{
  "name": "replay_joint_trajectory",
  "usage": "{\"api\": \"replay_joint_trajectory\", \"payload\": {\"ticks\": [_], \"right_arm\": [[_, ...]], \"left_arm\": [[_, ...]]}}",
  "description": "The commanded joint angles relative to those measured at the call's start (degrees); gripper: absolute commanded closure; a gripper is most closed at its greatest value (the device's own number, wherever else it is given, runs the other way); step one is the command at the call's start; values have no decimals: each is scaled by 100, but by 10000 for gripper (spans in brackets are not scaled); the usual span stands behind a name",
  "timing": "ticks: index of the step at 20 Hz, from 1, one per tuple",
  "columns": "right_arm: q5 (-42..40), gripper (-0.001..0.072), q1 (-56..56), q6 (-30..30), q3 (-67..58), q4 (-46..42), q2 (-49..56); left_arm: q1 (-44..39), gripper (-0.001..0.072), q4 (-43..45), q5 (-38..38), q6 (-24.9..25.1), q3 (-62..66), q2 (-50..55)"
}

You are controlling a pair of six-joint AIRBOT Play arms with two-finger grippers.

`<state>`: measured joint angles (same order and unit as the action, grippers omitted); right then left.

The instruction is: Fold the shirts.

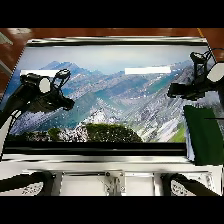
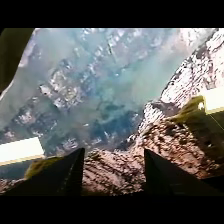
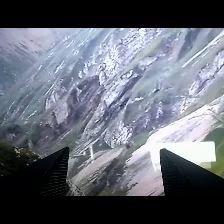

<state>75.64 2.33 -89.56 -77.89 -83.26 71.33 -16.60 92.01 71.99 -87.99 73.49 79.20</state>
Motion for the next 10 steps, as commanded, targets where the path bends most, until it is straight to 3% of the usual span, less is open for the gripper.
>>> {"api": "replay_joint_trajectory", "payload": {"ticks": [1,8,10], "right_arm": [[-24,23,0,-2,-2,192,-2],[1121,24,0,17,-2,857,-2],[1381,24,0,15,0,1014,-2]], "left_arm": [[2,263,-229,0,0,0,4],[4,257,-691,2,4,0,4],[63,-2,-389,-140,-177,7,4]]}}
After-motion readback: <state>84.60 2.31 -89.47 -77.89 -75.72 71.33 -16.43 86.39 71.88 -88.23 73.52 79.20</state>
